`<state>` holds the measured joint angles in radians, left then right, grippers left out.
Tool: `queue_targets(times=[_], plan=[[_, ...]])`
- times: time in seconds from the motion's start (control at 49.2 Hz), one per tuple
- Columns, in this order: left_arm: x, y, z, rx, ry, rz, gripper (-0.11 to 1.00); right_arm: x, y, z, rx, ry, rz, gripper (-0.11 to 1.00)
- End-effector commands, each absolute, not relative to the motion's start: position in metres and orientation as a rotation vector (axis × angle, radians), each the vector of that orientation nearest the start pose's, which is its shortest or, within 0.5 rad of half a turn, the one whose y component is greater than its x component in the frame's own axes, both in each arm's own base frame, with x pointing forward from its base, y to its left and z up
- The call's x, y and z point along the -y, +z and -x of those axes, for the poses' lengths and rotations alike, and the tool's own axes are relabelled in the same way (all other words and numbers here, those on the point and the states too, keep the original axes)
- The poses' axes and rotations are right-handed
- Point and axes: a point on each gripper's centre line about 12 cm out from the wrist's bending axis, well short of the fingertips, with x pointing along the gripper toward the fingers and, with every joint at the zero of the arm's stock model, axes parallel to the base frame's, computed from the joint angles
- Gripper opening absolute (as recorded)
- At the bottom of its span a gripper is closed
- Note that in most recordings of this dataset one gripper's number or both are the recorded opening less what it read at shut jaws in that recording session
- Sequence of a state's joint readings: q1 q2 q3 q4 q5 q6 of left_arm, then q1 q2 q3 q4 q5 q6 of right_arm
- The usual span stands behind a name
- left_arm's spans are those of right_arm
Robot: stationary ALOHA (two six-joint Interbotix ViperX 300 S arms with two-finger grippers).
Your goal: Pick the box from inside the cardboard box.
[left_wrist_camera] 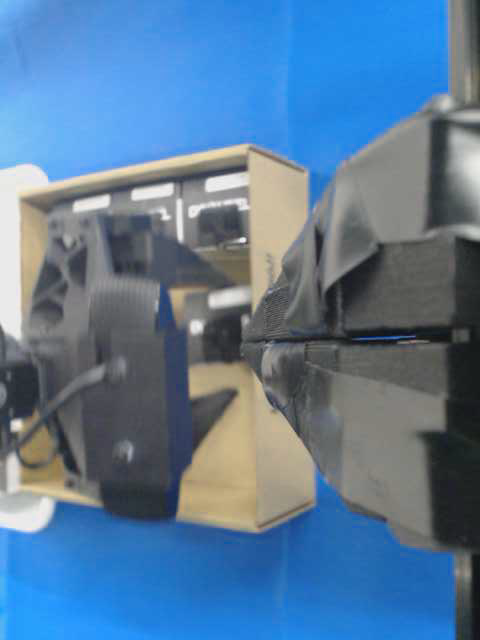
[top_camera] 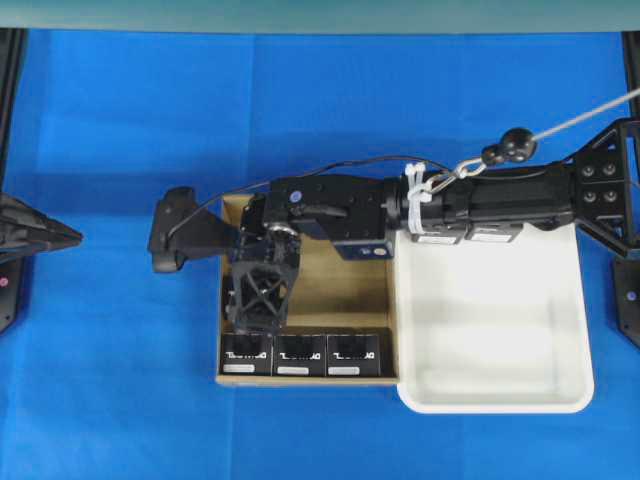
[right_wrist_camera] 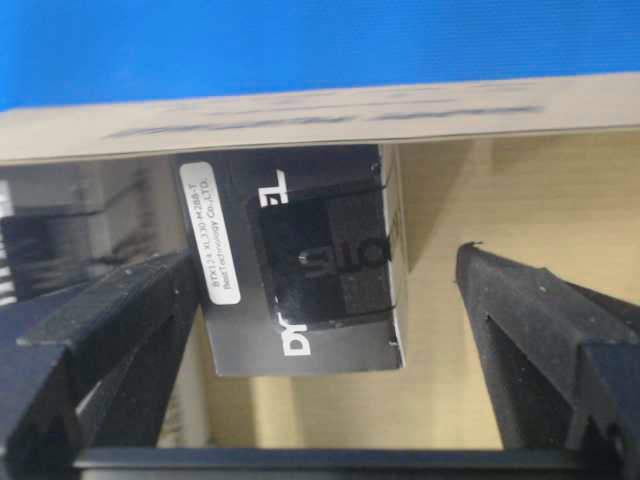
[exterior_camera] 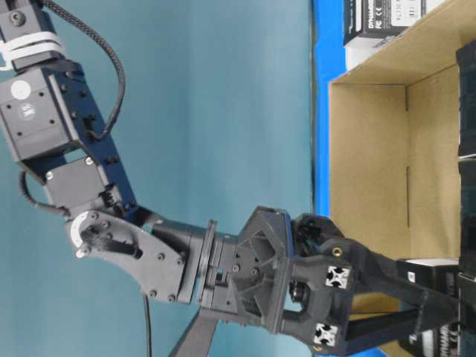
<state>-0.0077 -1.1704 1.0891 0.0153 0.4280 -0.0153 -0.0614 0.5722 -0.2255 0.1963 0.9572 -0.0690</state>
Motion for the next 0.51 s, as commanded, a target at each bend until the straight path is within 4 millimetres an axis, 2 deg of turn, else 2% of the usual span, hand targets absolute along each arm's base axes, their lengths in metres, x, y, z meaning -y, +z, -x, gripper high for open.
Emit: queue_targets(times=[0.0,0.284,0.488], plan=[[0.0,0.294,-0.159,-0.322,0.0,-0.001,-0.07,0.02,0.135,-0.528,-1.268,0.044,-0.192,0.99],[0.0,0.294,-0.159,-0.321,0.0,-0.001,-0.07,0.043,0.136,-0.529,-1.248,0.008,-0.208,0.99],[0.0,0.294,-0.159,-0.321,0.0,-0.001,-0.07,0.043,0.136,-0.528,-1.25,0.015,-0.202,0.99]])
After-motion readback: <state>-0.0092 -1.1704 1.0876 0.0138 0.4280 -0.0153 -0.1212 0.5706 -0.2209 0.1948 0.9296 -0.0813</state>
